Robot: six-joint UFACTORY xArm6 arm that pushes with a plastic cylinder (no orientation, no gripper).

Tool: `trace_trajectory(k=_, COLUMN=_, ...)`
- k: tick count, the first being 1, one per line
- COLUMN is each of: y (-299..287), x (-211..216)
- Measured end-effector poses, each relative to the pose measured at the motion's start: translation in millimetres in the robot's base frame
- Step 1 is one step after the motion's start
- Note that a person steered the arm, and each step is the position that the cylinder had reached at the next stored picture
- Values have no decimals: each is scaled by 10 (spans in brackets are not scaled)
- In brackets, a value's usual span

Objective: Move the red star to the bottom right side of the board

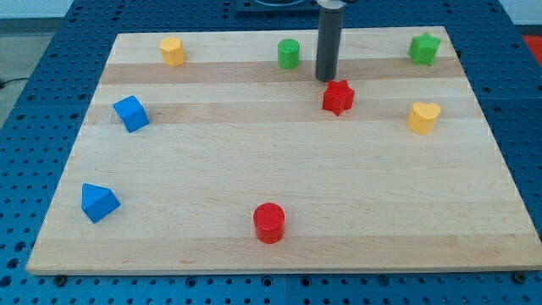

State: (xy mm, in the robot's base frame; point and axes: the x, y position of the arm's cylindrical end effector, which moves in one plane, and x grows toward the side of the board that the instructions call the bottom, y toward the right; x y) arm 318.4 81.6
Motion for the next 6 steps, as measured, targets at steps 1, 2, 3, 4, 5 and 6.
trace_trajectory(k=1, y=130, x=256)
trace_trajectory(k=2, y=96, x=500)
trace_trajectory(k=3, y=96, x=775)
trace_trajectory(k=4, y=66, x=956)
trace_trajectory(k=5, y=-72, x=1170)
trace_trajectory(k=6, y=-249, x=946)
